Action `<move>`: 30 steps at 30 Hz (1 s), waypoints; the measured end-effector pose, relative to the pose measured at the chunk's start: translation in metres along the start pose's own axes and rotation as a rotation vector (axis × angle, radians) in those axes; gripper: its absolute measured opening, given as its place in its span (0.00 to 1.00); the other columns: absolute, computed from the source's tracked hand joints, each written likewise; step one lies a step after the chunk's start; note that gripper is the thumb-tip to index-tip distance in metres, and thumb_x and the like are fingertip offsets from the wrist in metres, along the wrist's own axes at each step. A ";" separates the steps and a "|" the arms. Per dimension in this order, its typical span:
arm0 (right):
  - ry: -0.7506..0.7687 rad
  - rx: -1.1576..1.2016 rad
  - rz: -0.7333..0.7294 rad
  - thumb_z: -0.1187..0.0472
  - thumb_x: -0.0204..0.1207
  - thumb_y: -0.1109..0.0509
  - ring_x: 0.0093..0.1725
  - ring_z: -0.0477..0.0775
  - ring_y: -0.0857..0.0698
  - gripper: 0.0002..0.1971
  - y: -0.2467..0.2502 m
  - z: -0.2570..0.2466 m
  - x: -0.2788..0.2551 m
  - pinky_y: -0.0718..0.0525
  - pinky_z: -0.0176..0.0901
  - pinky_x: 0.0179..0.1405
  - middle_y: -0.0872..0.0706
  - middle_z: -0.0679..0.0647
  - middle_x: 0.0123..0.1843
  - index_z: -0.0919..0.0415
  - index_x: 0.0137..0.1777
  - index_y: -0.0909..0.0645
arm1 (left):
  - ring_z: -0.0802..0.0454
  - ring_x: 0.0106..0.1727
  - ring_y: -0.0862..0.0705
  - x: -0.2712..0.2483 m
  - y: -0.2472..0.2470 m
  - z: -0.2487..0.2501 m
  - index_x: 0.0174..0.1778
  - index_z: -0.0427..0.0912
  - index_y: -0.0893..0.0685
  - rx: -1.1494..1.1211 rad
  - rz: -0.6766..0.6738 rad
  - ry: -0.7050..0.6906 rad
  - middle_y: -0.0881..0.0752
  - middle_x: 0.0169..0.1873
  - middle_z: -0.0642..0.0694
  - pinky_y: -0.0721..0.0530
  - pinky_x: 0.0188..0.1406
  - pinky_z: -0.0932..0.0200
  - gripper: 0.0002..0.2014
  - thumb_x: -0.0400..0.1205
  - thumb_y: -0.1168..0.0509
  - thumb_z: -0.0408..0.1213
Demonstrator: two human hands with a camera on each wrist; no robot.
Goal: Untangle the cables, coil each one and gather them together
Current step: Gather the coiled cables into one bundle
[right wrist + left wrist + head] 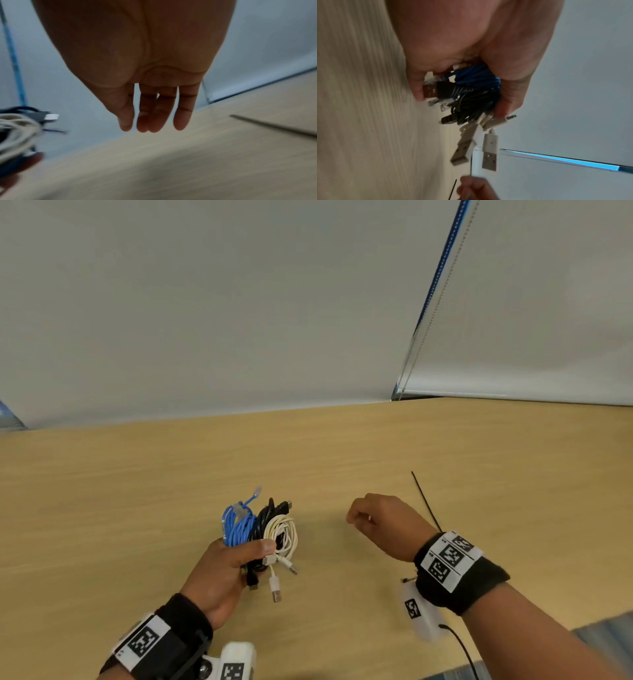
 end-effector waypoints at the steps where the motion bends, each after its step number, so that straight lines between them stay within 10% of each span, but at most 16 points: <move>1: -0.074 -0.083 0.005 0.60 0.86 0.38 0.52 0.52 0.16 0.11 0.005 0.027 -0.010 0.18 0.45 0.50 0.15 0.50 0.55 0.50 0.59 0.15 | 0.38 0.50 0.17 0.000 -0.006 -0.002 0.55 0.30 0.11 0.000 -0.004 0.000 0.11 0.47 0.33 0.22 0.53 0.41 0.23 0.66 0.21 0.34; 10: -0.642 -0.047 0.077 0.50 0.84 0.34 0.56 0.60 0.17 0.15 0.006 0.168 -0.035 0.18 0.49 0.55 0.20 0.58 0.62 0.59 0.64 0.22 | 0.41 0.46 0.15 -0.002 -0.039 -0.017 0.51 0.35 0.09 0.003 0.020 -0.013 0.10 0.44 0.36 0.22 0.51 0.42 0.15 0.68 0.24 0.33; 14: -0.563 -0.052 0.033 0.59 0.84 0.38 0.48 0.59 0.19 0.06 0.003 0.156 -0.016 0.21 0.46 0.47 0.17 0.59 0.52 0.60 0.48 0.23 | 0.44 0.42 0.15 -0.003 -0.041 -0.015 0.49 0.34 0.10 -0.001 0.041 -0.034 0.11 0.42 0.36 0.21 0.48 0.44 0.17 0.65 0.21 0.35; 20: -0.180 0.784 -0.072 0.68 0.85 0.37 0.38 0.51 0.13 0.08 0.008 0.061 -0.003 0.12 0.48 0.36 0.16 0.49 0.39 0.56 0.53 0.19 | 0.49 0.38 0.13 -0.008 -0.010 -0.001 0.37 0.43 0.07 -0.013 0.149 -0.063 0.11 0.37 0.40 0.20 0.49 0.46 0.09 0.64 0.20 0.38; 30: 0.166 0.432 -0.168 0.59 0.83 0.36 0.33 0.44 0.25 0.11 -0.029 -0.076 0.016 0.25 0.41 0.37 0.15 0.49 0.37 0.43 0.41 0.23 | 0.52 0.35 0.13 -0.027 0.066 0.028 0.39 0.43 0.08 -0.016 0.257 -0.114 0.11 0.35 0.40 0.16 0.44 0.51 0.04 0.71 0.21 0.34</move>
Point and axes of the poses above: each hand's wrist, its own x-axis towards the middle knuckle, its own y-axis out of the back of the hand, z = x × y, the point moved 5 cm from there along x, towards the middle knuckle
